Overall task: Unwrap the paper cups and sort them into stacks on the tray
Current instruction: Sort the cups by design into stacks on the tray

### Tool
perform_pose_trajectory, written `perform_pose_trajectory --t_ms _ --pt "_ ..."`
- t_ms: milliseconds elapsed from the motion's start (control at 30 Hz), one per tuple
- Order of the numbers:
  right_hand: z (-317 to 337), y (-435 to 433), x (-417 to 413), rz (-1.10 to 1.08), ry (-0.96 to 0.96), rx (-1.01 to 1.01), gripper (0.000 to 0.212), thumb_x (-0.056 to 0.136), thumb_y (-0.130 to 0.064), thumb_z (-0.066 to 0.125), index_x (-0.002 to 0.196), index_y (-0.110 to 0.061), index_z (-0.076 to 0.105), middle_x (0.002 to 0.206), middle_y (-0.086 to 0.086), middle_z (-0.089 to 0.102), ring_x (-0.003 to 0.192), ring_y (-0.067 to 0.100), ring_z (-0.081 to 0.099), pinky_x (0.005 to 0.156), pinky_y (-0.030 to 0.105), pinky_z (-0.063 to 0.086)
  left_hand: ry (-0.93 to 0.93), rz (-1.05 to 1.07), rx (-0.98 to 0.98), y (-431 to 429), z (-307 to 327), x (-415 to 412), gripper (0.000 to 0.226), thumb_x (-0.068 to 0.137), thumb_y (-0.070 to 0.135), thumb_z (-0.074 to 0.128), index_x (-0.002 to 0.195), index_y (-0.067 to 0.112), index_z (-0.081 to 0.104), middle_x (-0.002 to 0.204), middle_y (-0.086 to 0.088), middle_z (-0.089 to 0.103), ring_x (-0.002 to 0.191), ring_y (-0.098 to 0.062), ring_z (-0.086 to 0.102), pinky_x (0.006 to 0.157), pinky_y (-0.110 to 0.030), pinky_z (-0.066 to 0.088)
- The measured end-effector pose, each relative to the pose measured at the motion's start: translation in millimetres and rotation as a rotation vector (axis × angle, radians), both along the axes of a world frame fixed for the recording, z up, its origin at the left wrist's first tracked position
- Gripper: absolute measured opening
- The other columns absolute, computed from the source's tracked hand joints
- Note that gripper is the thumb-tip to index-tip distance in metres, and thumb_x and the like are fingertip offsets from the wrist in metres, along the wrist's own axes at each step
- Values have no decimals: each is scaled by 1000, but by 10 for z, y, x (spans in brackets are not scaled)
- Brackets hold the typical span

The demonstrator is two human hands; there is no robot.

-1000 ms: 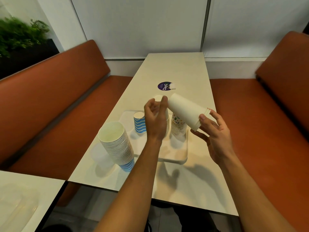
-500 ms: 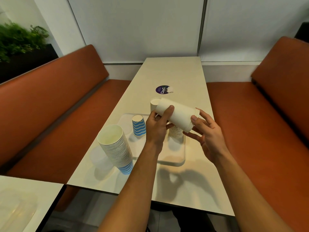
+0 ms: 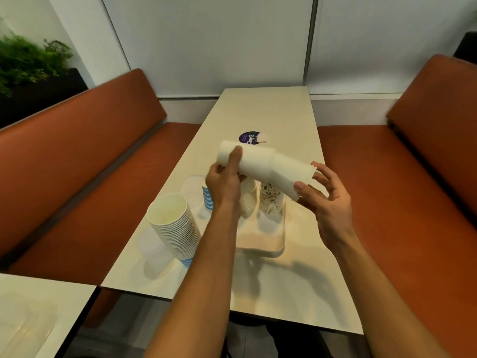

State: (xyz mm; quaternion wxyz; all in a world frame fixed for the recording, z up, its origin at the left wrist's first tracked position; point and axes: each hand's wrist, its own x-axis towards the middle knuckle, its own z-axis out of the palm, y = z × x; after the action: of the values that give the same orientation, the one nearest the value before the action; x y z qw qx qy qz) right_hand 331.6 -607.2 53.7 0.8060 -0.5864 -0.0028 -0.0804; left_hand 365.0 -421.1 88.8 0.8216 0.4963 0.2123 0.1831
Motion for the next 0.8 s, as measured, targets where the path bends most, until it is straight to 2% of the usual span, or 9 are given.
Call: perform_pose_trajectory --t_ms 100,167,233,333,433,633,733,800 --pt "-30 -93 19 -77 11 63 67 81 -13 82 142 -17 56 131 7 65 107 19 74 84 39 64 -67 135 140 165 115 103 62 82 31 87 132 10 56 112 -1 69 94 -11 70 82 -31 63" --pt "-17 -103 36 -107 20 86 74 75 -22 84 143 -17 54 134 9 64 108 17 74 86 42 64 -113 190 282 198 212 152 68 82 32 87 137 16 51 122 1 66 100 -9 67 78 -17 58" --pt "1 -91 55 -117 21 84 78 70 -27 84 142 -17 54 133 9 64 106 17 74 84 42 64 -126 199 418 194 274 224 69 83 31 86 139 19 49 124 5 62 103 -9 63 75 -11 51" --pt "23 -62 74 -106 25 75 79 69 -30 85 142 -19 55 133 8 64 105 16 75 83 42 64 -75 159 576 179 259 365 70 83 31 86 141 19 48 130 3 61 105 -12 60 86 -21 52" --pt "22 -65 80 -98 27 74 78 70 -28 85 141 -18 55 131 8 64 102 14 75 82 40 64 19 93 652 157 159 488 72 82 34 86 141 21 46 136 -1 62 108 -16 60 94 -33 52" --pt "-52 -94 99 -69 36 47 69 77 -22 84 140 -19 57 134 12 62 97 14 76 79 37 63 126 3 731 136 -69 603 71 80 34 85 138 22 47 134 -2 63 112 -23 61 87 -30 44" --pt "-64 -80 97 -52 46 45 74 71 -27 85 140 -20 57 133 13 63 97 16 76 76 35 62 194 -55 769 129 -171 620 73 80 34 86 140 21 46 137 -3 62 118 -27 61 91 -34 45" --pt "-56 -72 91 -46 48 40 70 75 -23 85 140 -20 57 133 13 63 97 15 76 78 36 63 215 -96 777 129 -227 624 75 80 33 86 141 20 44 140 -4 61 122 -28 59 92 -34 44"
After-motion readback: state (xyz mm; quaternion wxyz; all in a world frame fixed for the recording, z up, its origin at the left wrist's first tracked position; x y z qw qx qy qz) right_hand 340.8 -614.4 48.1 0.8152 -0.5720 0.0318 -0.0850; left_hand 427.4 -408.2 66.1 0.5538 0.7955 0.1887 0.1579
